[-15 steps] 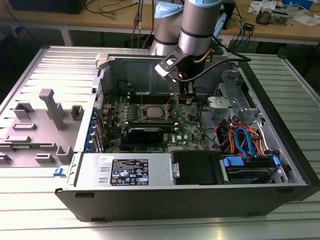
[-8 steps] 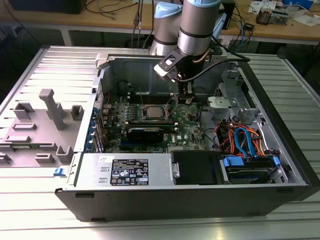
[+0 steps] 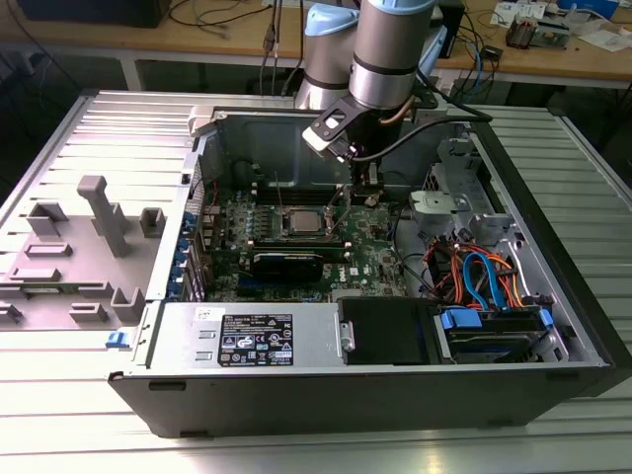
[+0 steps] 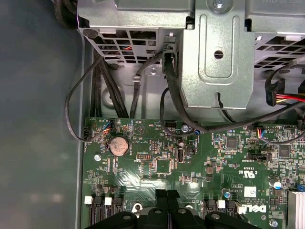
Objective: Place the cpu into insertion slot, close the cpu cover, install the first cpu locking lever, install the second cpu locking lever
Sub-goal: 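Close the cpu cover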
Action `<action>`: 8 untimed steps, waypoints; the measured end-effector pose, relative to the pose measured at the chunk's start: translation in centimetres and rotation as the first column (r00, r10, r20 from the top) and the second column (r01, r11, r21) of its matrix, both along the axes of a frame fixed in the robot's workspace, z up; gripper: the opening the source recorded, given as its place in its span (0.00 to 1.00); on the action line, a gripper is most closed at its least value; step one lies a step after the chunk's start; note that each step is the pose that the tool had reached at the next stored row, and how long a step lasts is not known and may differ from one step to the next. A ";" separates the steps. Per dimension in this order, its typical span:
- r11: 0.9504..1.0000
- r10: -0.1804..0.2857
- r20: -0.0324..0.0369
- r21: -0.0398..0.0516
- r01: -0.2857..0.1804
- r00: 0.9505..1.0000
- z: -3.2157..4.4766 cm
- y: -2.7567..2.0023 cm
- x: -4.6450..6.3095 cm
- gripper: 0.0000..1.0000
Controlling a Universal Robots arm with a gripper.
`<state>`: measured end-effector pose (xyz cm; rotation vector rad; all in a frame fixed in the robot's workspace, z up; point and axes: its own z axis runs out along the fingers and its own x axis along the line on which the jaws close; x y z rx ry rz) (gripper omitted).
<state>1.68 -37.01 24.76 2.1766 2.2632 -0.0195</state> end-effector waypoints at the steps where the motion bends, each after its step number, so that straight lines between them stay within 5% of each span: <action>1: 1.000 0.000 0.000 0.000 0.000 1.000 0.00 0.00 0.0 0.11; 8: 1.000 0.000 0.000 0.000 0.000 1.000 -0.02 0.00 -0.2 0.11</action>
